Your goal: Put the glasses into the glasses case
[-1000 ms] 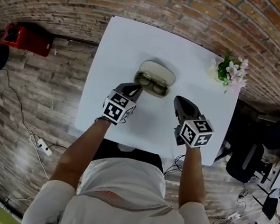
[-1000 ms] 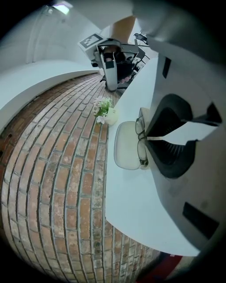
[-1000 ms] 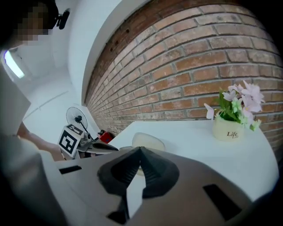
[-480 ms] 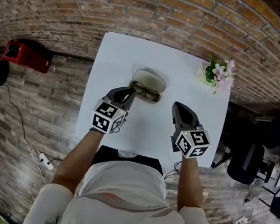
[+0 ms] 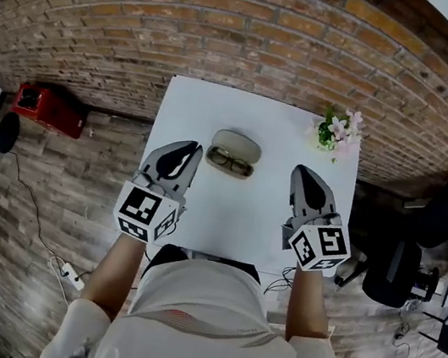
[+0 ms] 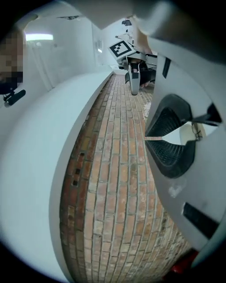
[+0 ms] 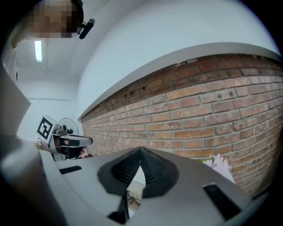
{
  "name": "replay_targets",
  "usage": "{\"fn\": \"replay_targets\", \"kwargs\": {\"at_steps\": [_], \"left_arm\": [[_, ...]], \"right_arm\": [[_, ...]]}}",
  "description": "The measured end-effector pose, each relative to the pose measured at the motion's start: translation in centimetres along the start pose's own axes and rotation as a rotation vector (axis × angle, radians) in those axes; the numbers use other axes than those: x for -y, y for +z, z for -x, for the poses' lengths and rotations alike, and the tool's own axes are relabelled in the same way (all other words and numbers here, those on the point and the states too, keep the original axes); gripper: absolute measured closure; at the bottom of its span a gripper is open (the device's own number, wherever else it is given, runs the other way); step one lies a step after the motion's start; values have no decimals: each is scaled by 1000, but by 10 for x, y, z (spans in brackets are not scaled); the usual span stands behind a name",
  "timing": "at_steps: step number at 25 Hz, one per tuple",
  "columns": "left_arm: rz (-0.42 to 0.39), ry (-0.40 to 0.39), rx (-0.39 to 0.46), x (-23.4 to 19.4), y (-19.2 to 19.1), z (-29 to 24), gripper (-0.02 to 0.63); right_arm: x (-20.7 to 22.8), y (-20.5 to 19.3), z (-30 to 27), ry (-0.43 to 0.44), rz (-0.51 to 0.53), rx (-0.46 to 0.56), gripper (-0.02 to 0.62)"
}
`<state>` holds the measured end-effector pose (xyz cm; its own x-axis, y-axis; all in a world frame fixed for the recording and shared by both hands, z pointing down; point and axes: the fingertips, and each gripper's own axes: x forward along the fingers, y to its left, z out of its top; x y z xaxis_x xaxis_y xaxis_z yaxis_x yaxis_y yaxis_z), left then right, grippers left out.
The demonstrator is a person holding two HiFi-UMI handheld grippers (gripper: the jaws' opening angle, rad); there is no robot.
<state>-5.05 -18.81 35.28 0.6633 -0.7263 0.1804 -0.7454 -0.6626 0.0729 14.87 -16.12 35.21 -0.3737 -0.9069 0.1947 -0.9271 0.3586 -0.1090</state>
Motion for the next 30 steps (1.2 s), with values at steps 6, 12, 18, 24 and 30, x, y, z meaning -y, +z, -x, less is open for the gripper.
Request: {"fn": "replay_targets", "kwargs": {"at_steps": [6,12,18,24,30], "left_arm": [[-45,41,98,4,53,37,572],[-72,55,125,7,65,46,571],[-69,56,122,10,59,48,571],[-68,32,128,17,61,48,571],[-80,-2,128,27,59,46,572]], "right_arm": [[-11,62,32,-25,33,133,545],[-15,87,51,-36,85,177,545],[-11,81,53,-52,77,161,545],[-12,74,53,-45,77,147,545],[-15,65,50,-19,87,127,545]]}}
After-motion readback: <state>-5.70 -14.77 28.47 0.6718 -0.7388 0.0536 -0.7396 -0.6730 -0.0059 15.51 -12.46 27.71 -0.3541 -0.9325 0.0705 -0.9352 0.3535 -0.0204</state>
